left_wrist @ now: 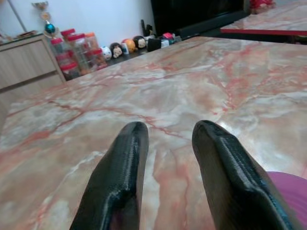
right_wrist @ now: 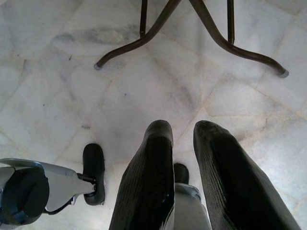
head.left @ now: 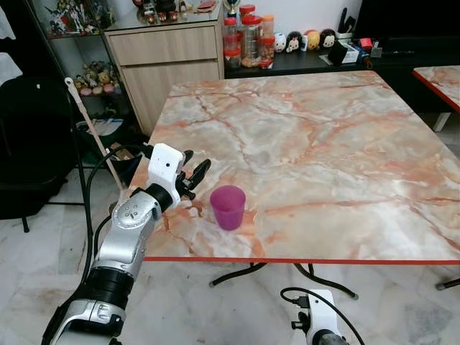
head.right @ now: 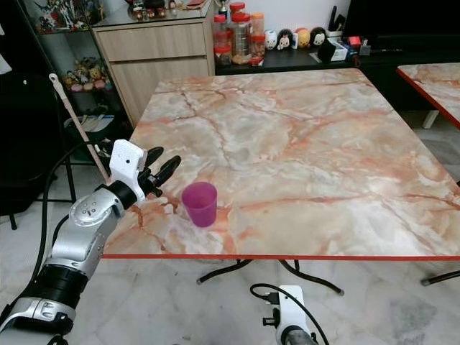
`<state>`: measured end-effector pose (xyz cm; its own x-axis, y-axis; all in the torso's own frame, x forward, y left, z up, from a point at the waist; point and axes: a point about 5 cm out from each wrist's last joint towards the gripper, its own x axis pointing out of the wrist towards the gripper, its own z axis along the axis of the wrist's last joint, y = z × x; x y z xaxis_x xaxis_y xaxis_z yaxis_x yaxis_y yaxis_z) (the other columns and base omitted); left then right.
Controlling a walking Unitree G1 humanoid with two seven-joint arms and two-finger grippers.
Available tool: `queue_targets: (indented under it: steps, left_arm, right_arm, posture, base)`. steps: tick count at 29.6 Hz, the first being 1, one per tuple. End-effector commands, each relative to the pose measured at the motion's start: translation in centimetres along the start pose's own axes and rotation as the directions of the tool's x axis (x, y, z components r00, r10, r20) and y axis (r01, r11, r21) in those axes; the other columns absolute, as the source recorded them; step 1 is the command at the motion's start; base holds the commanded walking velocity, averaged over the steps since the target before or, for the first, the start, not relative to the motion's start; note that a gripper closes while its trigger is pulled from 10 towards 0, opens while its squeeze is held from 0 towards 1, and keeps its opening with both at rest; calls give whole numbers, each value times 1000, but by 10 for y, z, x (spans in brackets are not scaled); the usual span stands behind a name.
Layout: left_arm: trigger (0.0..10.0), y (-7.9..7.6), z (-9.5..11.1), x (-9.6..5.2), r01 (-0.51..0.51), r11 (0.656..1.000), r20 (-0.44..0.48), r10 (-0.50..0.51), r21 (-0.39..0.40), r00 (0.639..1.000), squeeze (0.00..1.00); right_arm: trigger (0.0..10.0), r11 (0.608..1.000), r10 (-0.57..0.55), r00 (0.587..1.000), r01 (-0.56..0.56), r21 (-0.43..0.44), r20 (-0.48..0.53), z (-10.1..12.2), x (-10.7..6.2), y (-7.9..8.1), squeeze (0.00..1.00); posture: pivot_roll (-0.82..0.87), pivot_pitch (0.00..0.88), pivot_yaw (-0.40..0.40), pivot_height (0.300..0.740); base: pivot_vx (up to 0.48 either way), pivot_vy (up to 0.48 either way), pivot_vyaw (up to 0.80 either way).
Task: Setting the table
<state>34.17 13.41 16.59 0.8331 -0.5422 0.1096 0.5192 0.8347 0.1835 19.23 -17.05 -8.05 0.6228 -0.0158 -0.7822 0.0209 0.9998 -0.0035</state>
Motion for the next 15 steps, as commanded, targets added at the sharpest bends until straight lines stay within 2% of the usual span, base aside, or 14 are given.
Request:
queue_targets:
  steps: [1, 4, 5, 6, 7, 8, 12, 15]
  left_arm:
    - [0, 1, 6, 1, 28, 999, 2, -28, 45, 1000, 0]
    - [0, 1, 6, 3, 41, 998, -8, -41, 56, 999, 0]
    - [2510, 1, 5, 4, 43, 997, -14, -42, 62, 999, 0]
    - [8314, 1, 5, 5, 44, 997, -19, -43, 66, 999, 0]
    - [8314, 1, 5, 5, 44, 997, -19, -43, 66, 999, 0]
    - [10000, 1, 4, 5, 49, 997, -22, -47, 68, 999, 0]
    - [10000, -1, 4, 7, 105, 990, -40, -102, 94, 994, 0]
    - [10000, -2, 4, 10, 203, 963, -89, -190, 178, 978, 0]
  right_arm:
    - [10000, 1000, 3, 1000, -3, 6, -3, 1, 1, 3, 0]
    - [10000, 1000, 0, 1000, 0, 9, -4, 1, 1, 3, 0]
    - [10000, 1000, -1, 1000, 1, 10, -4, 1, 0, 3, 0]
    - [10000, 1000, -2, 1000, 2, 12, -5, 0, 0, 3, 0]
    - [10000, 1000, -2, 1000, 2, 12, -5, 0, 0, 3, 0]
    - [10000, 1000, -3, 1000, 3, 13, -5, 0, 0, 2, 0]
    - [10000, 1000, -4, 1000, 4, 15, -4, 1, 1, 3, 0]
    - [10000, 1000, -2, 1000, 2, 14, -3, 2, 1, 3, 0]
  posture:
    - [69, 0, 82, 714]
    - [69, 0, 82, 714]
    - [67, 0, 83, 714]
    - [67, 0, 84, 714]
    - [67, 0, 84, 714]
    - [67, 0, 84, 714]
    - [66, 0, 83, 714]
    - [71, 0, 82, 714]
  base:
    - [0, 0, 0]
    - [0, 0, 0]
    - [0, 0, 0]
    - [0, 0, 0]
    - [0, 0, 0]
    - [0, 0, 0]
    - [0, 0, 0]
    - [0, 0, 0]
